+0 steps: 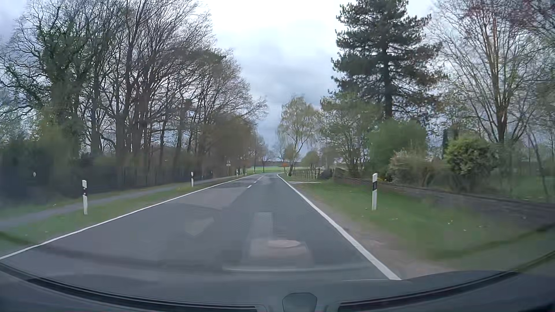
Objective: Follow the waypoints while adhering to traffic rules and regulations
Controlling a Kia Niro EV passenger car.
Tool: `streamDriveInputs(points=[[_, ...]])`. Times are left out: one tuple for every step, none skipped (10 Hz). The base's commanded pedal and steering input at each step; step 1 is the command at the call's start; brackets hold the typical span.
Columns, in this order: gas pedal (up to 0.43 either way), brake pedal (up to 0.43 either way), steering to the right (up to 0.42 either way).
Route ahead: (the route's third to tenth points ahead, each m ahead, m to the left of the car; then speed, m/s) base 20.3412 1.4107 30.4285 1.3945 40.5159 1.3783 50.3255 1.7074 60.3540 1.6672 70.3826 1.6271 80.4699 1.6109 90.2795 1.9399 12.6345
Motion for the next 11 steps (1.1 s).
streamDriveInputs(points=[[0.079, 0.0, 0.0], [0.079, 0.0, 0.0], [0.079, 0.0, -0.001], [0.079, 0.0, -0.003], [0.079, 0.0, -0.005], [0.079, 0.0, -0.005], [0.079, 0.0, -0.005], [0.079, 0.0, -0.005], [0.079, 0.0, -0.005], [0.079, 0.0, -0.005], [0.079, 0.0, -0.006]])
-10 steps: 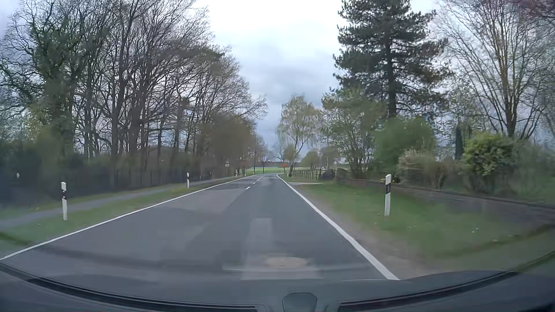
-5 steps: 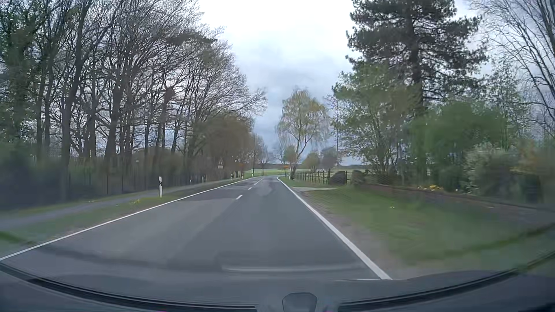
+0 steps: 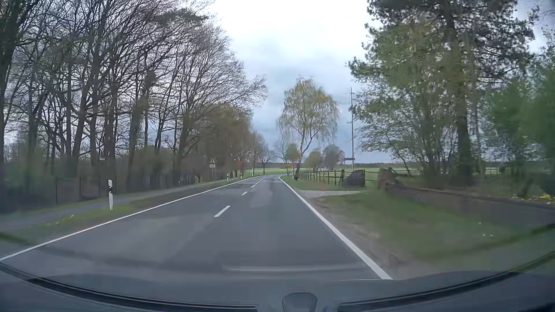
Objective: Follow the waypoints while adhering to traffic rules and regulations
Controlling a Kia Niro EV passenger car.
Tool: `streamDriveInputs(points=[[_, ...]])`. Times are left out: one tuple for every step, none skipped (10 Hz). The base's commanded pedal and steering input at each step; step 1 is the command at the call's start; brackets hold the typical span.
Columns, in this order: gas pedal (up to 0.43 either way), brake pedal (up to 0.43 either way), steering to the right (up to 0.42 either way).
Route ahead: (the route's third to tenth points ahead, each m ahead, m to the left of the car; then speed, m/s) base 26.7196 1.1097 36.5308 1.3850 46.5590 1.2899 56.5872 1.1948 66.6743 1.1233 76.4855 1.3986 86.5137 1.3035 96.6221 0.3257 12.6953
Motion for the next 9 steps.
streamDriveInputs(points=[[0.079, 0.0, -0.005], [0.079, 0.0, -0.005], [0.079, 0.0, -0.005], [0.079, 0.0, -0.005], [0.079, 0.0, -0.005], [0.079, 0.0, -0.005], [0.079, 0.0, -0.005], [0.079, 0.0, -0.005], [0.079, 0.0, -0.005]])
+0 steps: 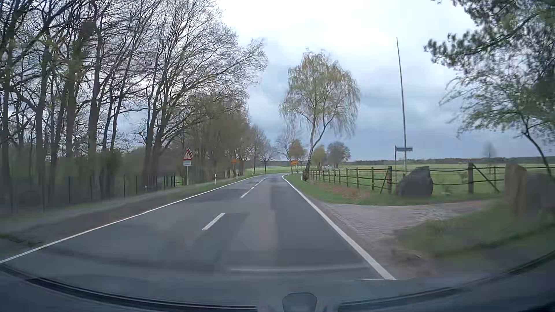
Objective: Follow the waypoints while adhering to traffic rules and regulations
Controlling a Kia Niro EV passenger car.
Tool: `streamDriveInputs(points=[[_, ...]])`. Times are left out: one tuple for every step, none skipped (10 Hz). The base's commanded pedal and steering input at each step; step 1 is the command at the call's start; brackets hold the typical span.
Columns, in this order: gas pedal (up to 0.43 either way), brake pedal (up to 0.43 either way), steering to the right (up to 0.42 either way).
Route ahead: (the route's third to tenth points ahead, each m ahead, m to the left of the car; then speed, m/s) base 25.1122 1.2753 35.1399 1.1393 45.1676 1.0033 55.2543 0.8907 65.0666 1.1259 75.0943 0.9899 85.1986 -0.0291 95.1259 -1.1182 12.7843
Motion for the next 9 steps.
streamDriveInputs(points=[[0.079, 0.0, -0.005], [0.079, 0.0, -0.005], [0.079, 0.0, -0.004], [0.079, 0.0, -0.004], [0.079, 0.0, -0.004], [0.079, 0.0, -0.004], [0.079, 0.0, -0.004], [0.079, 0.0, -0.004], [0.079, 0.0, -0.004]])
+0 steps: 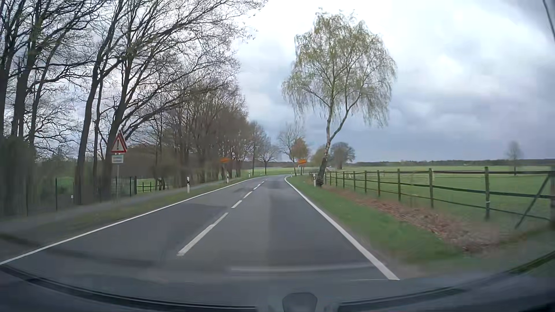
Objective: Follow the waypoints while adhering to traffic rules and regulations
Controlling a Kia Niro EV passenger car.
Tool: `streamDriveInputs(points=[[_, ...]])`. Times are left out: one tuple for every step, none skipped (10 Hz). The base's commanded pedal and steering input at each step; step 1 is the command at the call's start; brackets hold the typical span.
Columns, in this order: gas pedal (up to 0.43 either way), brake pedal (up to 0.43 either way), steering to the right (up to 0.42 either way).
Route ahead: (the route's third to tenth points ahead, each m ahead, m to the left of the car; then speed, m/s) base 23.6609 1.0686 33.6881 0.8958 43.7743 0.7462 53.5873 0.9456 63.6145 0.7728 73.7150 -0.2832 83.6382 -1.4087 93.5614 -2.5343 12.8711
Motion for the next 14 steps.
streamDriveInputs(points=[[0.079, 0.0, -0.004], [0.079, 0.0, -0.004], [0.079, 0.0, -0.004], [0.079, 0.0, -0.004], [0.087, 0.0, -0.003], [0.087, 0.0, -0.003], [0.087, 0.0, -0.003], [0.087, 0.0, -0.003], [0.087, 0.0, -0.001], [0.087, 0.0, 0.0], [0.087, 0.0, 0.0], [0.087, 0.0, 0.0], [0.098, 0.0, -0.001], [0.11, 0.0, 0.0]])
